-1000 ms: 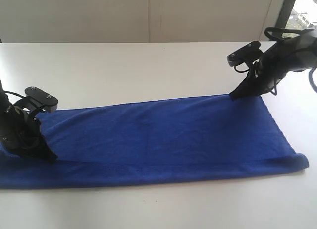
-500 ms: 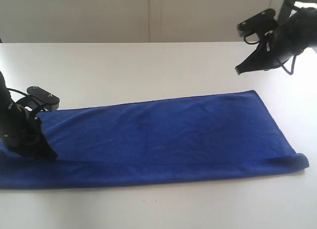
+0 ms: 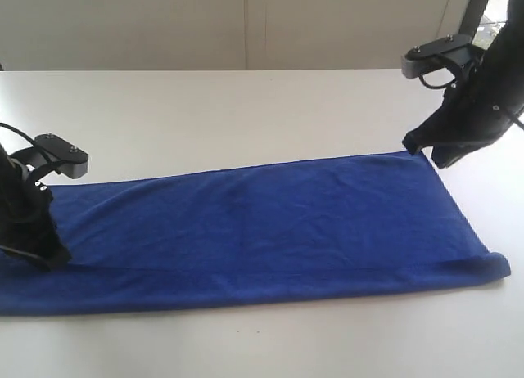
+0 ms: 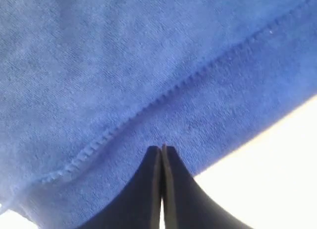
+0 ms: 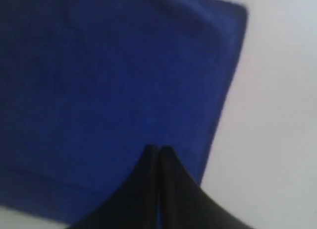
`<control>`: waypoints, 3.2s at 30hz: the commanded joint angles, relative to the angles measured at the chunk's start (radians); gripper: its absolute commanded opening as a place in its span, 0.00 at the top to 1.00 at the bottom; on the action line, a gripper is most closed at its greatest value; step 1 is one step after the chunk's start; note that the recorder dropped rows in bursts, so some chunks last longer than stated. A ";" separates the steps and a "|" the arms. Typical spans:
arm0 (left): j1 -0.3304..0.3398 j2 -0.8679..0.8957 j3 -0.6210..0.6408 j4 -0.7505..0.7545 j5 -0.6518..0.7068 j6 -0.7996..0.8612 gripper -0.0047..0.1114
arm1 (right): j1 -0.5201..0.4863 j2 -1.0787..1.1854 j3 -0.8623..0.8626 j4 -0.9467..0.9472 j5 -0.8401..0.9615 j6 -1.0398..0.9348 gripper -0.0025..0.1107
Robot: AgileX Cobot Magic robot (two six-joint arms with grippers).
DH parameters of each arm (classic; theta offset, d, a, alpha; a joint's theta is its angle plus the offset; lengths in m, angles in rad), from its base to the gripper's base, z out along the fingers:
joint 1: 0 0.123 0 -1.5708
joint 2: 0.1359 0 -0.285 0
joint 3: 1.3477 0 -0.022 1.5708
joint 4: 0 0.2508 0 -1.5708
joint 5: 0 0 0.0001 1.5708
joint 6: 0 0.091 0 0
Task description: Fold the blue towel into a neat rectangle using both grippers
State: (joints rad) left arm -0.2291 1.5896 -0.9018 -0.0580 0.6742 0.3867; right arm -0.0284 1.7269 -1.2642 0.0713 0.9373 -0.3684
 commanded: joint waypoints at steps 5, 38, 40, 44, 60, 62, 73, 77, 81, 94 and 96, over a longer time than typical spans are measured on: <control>0.000 -0.054 -0.037 0.152 0.183 -0.037 0.96 | -0.002 -0.019 0.079 0.064 0.144 -0.111 0.94; 0.287 0.063 -0.037 -0.063 -0.028 0.149 0.69 | -0.102 -0.020 0.185 0.045 -0.011 -0.012 0.60; 0.287 0.063 -0.037 -0.063 -0.030 0.151 0.69 | -0.102 -0.020 0.185 0.052 -0.015 -0.012 0.60; 0.287 0.065 -0.035 -0.061 -0.034 0.155 0.69 | -0.102 -0.020 0.185 0.061 -0.020 -0.012 0.60; 0.287 0.110 -0.035 -0.079 -0.061 0.171 0.59 | -0.102 -0.020 0.185 0.063 -0.039 -0.012 0.60; 0.287 0.110 -0.035 -0.082 -0.051 0.171 0.67 | -0.102 -0.020 0.185 0.063 -0.042 -0.012 0.60; 0.286 0.064 -0.037 -0.135 0.106 0.171 0.96 | -0.102 -0.020 0.185 0.083 -0.041 -0.012 0.60; 0.286 0.003 -0.037 -0.135 0.172 0.171 0.96 | -0.102 -0.020 0.185 0.092 -0.041 -0.012 0.60; 0.286 -0.015 -0.037 -0.135 0.273 0.193 0.96 | -0.102 -0.020 0.185 0.113 -0.034 -0.012 0.60; 0.286 -0.015 -0.037 -0.135 0.463 0.194 0.96 | -0.101 -0.020 0.185 0.119 0.062 -0.108 0.60; 0.286 -0.015 -0.037 -0.135 0.483 0.194 0.96 | -0.101 -0.020 0.197 0.107 0.060 -0.126 0.60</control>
State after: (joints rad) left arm 0.0562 1.5842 -0.9360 -0.1830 1.1085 0.5776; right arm -0.1228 1.7184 -1.0836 0.1854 0.9885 -0.4469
